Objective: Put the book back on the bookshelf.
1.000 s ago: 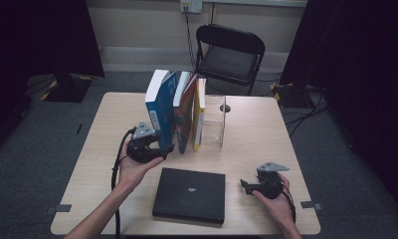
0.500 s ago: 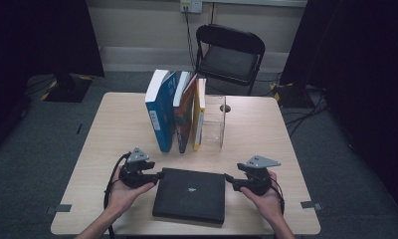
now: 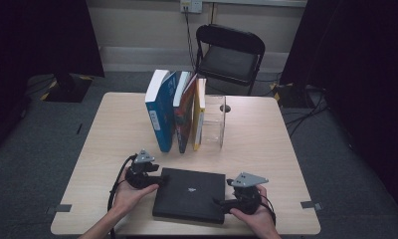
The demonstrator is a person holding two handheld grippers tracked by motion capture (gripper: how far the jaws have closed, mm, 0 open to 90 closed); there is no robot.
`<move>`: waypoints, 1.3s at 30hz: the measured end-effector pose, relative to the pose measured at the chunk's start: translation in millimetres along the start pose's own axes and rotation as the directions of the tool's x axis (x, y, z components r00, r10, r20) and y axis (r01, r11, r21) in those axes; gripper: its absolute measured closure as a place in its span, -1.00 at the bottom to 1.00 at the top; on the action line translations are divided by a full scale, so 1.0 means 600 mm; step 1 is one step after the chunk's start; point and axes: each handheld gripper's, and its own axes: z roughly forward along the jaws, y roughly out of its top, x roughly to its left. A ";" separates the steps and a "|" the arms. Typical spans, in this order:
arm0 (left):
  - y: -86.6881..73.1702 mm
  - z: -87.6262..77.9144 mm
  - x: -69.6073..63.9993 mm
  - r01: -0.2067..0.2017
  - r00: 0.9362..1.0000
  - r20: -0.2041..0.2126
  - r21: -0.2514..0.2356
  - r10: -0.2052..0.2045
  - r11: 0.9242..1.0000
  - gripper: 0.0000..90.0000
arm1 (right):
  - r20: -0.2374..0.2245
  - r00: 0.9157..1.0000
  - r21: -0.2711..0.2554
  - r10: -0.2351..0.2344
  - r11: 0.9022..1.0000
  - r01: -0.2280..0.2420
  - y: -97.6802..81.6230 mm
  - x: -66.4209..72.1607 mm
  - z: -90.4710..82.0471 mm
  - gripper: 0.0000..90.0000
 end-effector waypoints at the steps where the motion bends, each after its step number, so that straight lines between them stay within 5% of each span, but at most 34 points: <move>1: 0.002 0.003 -0.002 -0.014 1.000 -0.005 -0.001 0.014 1.000 -0.10 | -0.007 1.000 0.002 0.009 1.000 -0.009 -0.004 0.002 -0.002 -0.58; 5: 0.015 0.012 -0.015 -0.024 0.999 -0.025 0.027 0.025 0.999 -0.12 | -0.027 1.000 0.033 0.008 0.999 -0.007 -0.027 0.017 -0.008 -0.58; 10: 0.018 0.024 -0.009 -0.004 1.000 0.023 0.011 0.004 1.000 -0.16 | -0.040 0.999 0.039 -0.003 0.999 0.005 -0.039 0.034 -0.010 -0.58; 12: 0.019 0.029 -0.005 0.038 0.999 0.035 0.004 -0.038 0.999 -0.16 | -0.053 0.999 0.027 0.009 1.000 -0.007 -0.042 0.038 -0.008 -0.59; 18: 0.022 0.038 -0.003 0.024 0.999 0.044 -0.005 -0.024 1.000 -0.25 | -0.024 0.999 0.043 -0.030 0.999 0.031 -0.051 0.052 -0.003 -0.73; 24: 0.029 0.053 -0.010 0.015 0.998 0.064 -0.016 -0.014 1.000 -0.28 | -0.074 0.997 0.107 -0.028 0.994 0.036 -0.055 0.048 0.013 -0.80; 26: 0.031 0.057 -0.010 0.000 0.996 0.086 -0.018 0.001 1.000 -0.28 | -0.076 0.996 0.114 -0.048 0.992 0.056 -0.054 0.047 0.016 -0.81; 29: 0.030 0.059 -0.006 0.037 0.987 0.156 0.008 -0.037 0.999 -0.23 | -0.080 0.995 0.115 -0.055 0.991 0.064 -0.054 0.046 0.015 -0.80; 39: 0.030 0.054 -0.010 -0.006 0.989 0.147 0.016 0.003 1.000 -0.26 | -0.105 0.993 0.122 -0.056 0.990 0.069 -0.054 0.040 0.017 -0.80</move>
